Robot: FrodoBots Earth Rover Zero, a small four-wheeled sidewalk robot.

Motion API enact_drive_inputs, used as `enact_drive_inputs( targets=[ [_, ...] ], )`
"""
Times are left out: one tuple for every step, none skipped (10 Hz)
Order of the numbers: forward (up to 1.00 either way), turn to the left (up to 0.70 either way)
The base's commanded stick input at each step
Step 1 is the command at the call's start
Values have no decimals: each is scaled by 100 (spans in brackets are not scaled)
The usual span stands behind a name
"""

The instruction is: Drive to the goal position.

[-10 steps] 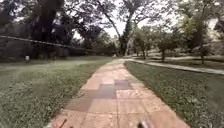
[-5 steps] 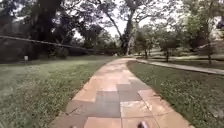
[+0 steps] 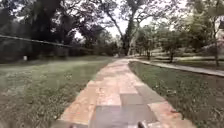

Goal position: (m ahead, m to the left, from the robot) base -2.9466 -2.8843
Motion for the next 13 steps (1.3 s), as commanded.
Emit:
enact_drive_inputs(
  targets=[
    [100, 0],
    [100, 0],
    [100, 0],
    [100, 0],
    [100, 0],
    [100, 0],
    [100, 0],
    [100, 0],
    [100, 0],
    [100, 0],
    [100, 0],
    [100, 0],
    [100, 0]
  ],
)
